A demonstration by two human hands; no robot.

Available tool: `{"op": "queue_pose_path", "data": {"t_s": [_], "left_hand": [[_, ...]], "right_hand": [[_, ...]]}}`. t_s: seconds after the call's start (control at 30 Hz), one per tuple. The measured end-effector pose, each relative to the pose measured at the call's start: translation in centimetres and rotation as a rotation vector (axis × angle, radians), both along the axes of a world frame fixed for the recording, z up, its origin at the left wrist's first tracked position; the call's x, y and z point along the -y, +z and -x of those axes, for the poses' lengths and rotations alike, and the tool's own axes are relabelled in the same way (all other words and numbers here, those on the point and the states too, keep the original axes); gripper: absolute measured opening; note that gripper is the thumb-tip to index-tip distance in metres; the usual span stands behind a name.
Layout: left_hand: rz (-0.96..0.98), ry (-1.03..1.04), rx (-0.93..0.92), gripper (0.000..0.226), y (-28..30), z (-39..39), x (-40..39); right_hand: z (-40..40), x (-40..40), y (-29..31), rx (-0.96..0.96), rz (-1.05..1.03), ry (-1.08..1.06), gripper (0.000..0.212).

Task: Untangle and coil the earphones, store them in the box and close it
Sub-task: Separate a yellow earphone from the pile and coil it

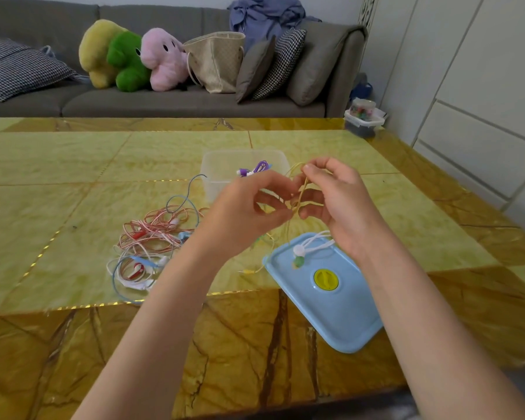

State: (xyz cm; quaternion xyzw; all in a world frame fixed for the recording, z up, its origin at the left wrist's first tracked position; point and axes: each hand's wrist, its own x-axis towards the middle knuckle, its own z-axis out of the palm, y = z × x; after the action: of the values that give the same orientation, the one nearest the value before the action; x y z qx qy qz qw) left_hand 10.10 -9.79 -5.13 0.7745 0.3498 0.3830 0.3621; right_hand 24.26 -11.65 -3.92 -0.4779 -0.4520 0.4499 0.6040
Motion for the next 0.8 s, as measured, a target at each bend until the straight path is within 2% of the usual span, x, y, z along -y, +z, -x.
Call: {"op": "queue_pose_path", "data": {"t_s": [0.13, 0.4, 0.57, 0.67, 0.8], "left_hand": [[-0.081, 0.067, -0.127, 0.03, -0.3, 0.3, 0.0], [-0.178, 0.155, -0.207, 0.029, -0.6, 0.2, -0.2], [-0.07, 0.139, -0.122, 0.023, -0.1, 1.1, -0.3], [-0.047, 0.138, -0.105, 0.018, 0.1, 1.3, -0.2], [0.023, 0.1, -0.111, 0.022, -0.5, 0.9, -0.2]], "right_hand": [[-0.2, 0.0, 0.1, 0.023, -0.013, -0.013, 0.012], [-0.2, 0.0, 0.4, -0.034, -0.001, 0.001, 0.013], [-1.0, -0.1, 0.4, 0.069, -0.012, -0.066, 0.008], [-1.2, -0.1, 0.4, 0.023, -0.009, -0.067, 0.007], [-1.0, -0.1, 0.4, -0.09, 0.013, -0.02, 0.011]]}}
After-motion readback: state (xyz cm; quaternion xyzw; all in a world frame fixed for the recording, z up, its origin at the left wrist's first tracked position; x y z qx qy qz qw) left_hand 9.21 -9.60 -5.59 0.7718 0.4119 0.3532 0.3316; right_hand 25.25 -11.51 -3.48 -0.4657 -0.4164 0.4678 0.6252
